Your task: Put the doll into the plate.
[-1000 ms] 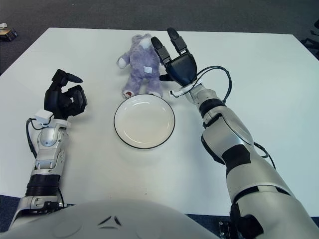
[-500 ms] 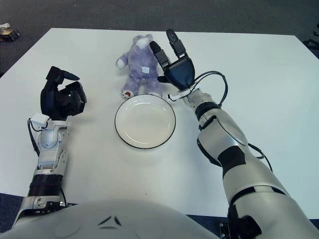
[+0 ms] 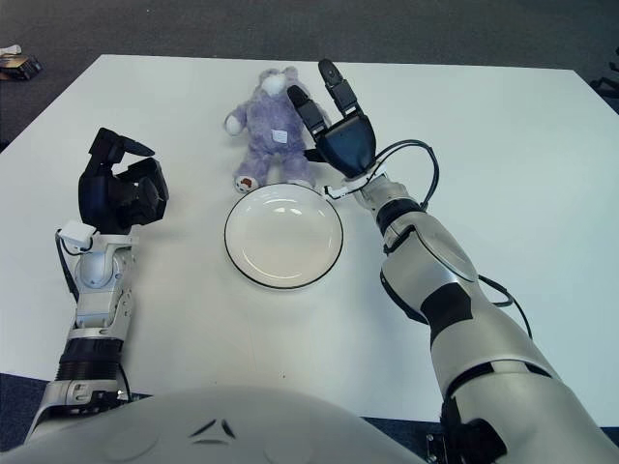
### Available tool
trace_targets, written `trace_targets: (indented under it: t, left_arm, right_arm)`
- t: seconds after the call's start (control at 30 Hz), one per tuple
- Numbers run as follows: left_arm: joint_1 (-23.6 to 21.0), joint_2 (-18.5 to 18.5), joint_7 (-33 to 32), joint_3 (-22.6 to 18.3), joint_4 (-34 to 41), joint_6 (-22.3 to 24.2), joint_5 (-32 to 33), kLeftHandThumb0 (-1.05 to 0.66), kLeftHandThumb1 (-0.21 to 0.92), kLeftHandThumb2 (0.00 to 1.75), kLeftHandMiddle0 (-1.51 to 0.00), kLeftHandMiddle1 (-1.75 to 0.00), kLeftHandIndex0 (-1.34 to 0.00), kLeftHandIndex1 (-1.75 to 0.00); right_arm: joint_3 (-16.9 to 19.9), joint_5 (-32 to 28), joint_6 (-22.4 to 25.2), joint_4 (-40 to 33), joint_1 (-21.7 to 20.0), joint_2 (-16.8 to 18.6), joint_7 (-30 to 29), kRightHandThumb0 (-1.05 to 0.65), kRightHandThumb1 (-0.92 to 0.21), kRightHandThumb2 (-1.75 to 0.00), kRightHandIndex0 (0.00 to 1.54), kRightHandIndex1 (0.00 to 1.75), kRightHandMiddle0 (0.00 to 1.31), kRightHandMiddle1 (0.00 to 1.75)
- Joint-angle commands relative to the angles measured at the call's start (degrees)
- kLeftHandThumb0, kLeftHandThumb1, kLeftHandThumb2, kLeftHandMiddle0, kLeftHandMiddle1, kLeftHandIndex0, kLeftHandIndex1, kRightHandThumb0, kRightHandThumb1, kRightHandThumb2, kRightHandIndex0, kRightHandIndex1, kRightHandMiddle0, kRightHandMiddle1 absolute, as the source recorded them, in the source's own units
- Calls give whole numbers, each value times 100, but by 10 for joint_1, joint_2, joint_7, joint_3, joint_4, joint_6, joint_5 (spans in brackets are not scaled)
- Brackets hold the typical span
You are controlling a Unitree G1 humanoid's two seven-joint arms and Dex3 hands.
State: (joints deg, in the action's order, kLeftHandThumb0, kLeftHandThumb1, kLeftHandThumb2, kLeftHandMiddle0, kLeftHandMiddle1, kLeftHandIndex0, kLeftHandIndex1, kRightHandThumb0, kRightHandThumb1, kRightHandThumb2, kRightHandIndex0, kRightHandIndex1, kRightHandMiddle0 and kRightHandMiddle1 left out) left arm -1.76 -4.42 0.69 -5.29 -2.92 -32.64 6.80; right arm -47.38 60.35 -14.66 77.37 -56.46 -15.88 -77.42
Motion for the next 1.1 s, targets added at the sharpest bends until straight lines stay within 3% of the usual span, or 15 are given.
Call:
trace_targets:
  t: [0.0, 0.2, 0.47, 0.63, 0.8, 1.07]
  left_arm:
    - [60, 38, 5, 11, -53, -5, 9, -43, 48, 111, -123, -175, -48, -175]
    - [60, 38, 8, 9, -55, -10, 11, -43, 48, 111, -124, -175, -48, -175]
    - [58, 37, 13, 7, -60, -17, 16, -43, 48, 111, -123, -175, -48, -175]
    - [58, 37, 13, 8, -62, -18, 15, -43, 48, 112, -123, -175, -48, -175]
    - [58, 38, 12, 7, -64, -20, 14, -43, 47, 112, -124, -175, -49, -175]
    - [58, 41, 8, 7, -63, -22, 11, -43, 47, 113, -124, -175, -49, -175]
  right_arm:
    - [-17, 18, 17, 9, 6, -10, -1, -77, -66, -62, 2, 30, 0, 76]
    - [-31, 27, 27, 13, 3, -18, 8, -74, -65, -66, 0, 41, 0, 84]
    - [-53, 42, 44, 15, -1, -26, 32, -70, -63, -68, 0, 42, 0, 83]
    - [-66, 51, 46, 15, -2, -30, 41, -66, -59, -73, 0, 37, 0, 77]
    - [-83, 63, 50, 16, -2, -34, 55, -63, -58, -76, 0, 32, 0, 58]
    - [-94, 69, 51, 16, -2, -35, 61, -64, -64, -77, 0, 32, 0, 48]
